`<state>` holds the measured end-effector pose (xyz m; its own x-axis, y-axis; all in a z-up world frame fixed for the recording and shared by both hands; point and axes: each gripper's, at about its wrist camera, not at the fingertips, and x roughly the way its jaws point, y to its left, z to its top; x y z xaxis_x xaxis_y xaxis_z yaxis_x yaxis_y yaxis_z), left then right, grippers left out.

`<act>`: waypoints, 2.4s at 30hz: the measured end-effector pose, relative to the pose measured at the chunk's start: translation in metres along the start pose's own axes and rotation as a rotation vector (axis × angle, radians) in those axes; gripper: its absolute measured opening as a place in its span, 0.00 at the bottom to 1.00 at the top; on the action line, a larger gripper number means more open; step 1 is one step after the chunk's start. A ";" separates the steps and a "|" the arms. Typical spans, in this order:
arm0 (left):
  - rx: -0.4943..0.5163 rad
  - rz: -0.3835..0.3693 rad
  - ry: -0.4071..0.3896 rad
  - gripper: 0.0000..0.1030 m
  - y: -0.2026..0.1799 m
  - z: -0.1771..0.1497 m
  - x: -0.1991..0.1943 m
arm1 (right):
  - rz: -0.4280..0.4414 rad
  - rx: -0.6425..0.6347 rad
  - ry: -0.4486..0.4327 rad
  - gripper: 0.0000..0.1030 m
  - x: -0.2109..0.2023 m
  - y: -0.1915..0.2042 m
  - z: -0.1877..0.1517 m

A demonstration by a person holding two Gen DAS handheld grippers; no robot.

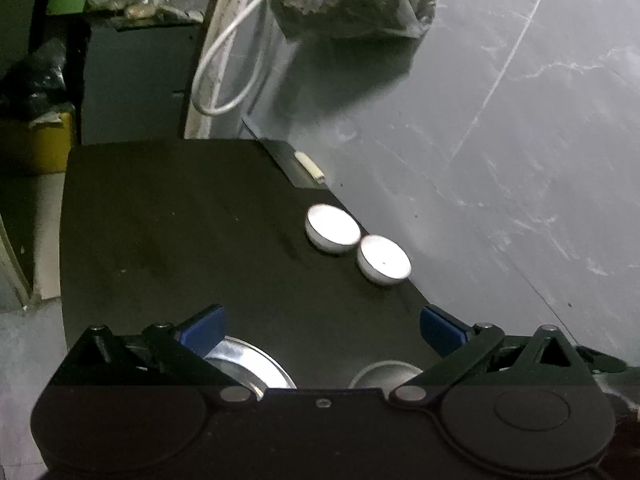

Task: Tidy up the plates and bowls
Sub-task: 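Move the left gripper to a red-rimmed white bowl and grasp its rim, then lift the white bowl with the left gripper and carry it over the mixing bowl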

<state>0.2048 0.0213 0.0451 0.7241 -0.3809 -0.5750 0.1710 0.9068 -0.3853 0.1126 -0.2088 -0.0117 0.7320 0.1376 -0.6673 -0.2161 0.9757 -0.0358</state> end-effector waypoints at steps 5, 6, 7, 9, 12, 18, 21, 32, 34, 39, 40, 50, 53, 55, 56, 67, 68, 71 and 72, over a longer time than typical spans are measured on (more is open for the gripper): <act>-0.033 0.033 0.007 0.99 0.006 0.001 0.014 | -0.028 0.024 -0.034 1.00 -0.003 -0.007 0.007; -0.036 0.034 0.013 0.99 0.006 0.002 0.016 | -0.029 0.023 -0.039 1.00 -0.004 -0.007 0.007; -0.032 0.034 0.018 0.99 0.006 0.001 0.017 | -0.029 0.027 -0.040 1.00 -0.003 -0.009 0.006; -0.017 0.041 0.033 0.99 0.003 0.001 0.023 | -0.022 0.050 -0.034 1.00 0.001 -0.013 0.003; -0.011 0.055 0.059 0.99 0.000 0.002 0.032 | -0.013 0.088 -0.035 1.00 0.008 -0.020 0.002; -0.003 0.083 0.108 0.99 -0.008 0.016 0.060 | -0.013 0.185 -0.082 1.00 0.035 -0.033 0.005; -0.024 0.094 0.116 0.99 -0.011 0.029 0.082 | -0.047 0.219 -0.104 1.00 0.054 -0.036 0.012; -0.019 0.048 0.206 0.99 -0.031 0.057 0.183 | -0.078 0.370 -0.111 0.81 0.125 -0.062 0.044; -0.009 0.043 0.220 0.99 -0.034 0.058 0.197 | -0.087 0.403 -0.113 0.78 0.135 -0.069 0.045; -0.063 0.049 0.243 0.99 -0.037 0.061 0.226 | -0.075 0.482 -0.116 0.65 0.157 -0.082 0.046; -0.077 0.045 0.249 0.99 -0.037 0.060 0.230 | -0.068 0.496 -0.116 0.63 0.161 -0.084 0.046; -0.101 0.020 0.294 0.70 -0.043 0.054 0.254 | -0.033 0.504 -0.102 0.55 0.189 -0.087 0.057; -0.110 0.002 0.301 0.57 -0.045 0.053 0.258 | -0.031 0.495 -0.088 0.52 0.194 -0.087 0.060; -0.119 -0.016 0.307 0.50 -0.044 0.052 0.260 | -0.028 0.502 -0.081 0.45 0.196 -0.089 0.060; -0.123 -0.025 0.311 0.48 -0.044 0.051 0.261 | -0.023 0.502 -0.077 0.42 0.198 -0.090 0.061; -0.154 -0.056 0.310 0.23 -0.042 0.049 0.266 | 0.008 0.507 -0.059 0.31 0.207 -0.092 0.060; -0.157 -0.066 0.311 0.18 -0.043 0.049 0.266 | 0.007 0.509 -0.059 0.30 0.208 -0.092 0.060; -0.148 -0.069 0.305 0.17 -0.045 0.049 0.265 | 0.006 0.510 -0.059 0.27 0.207 -0.092 0.060; -0.145 -0.070 0.304 0.16 -0.045 0.048 0.264 | 0.005 0.510 -0.059 0.26 0.207 -0.092 0.060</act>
<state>0.4201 -0.1110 -0.0551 0.4780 -0.4973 -0.7240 0.1003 0.8498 -0.5175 0.3223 -0.2599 -0.1017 0.7699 0.1380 -0.6231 0.1122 0.9318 0.3451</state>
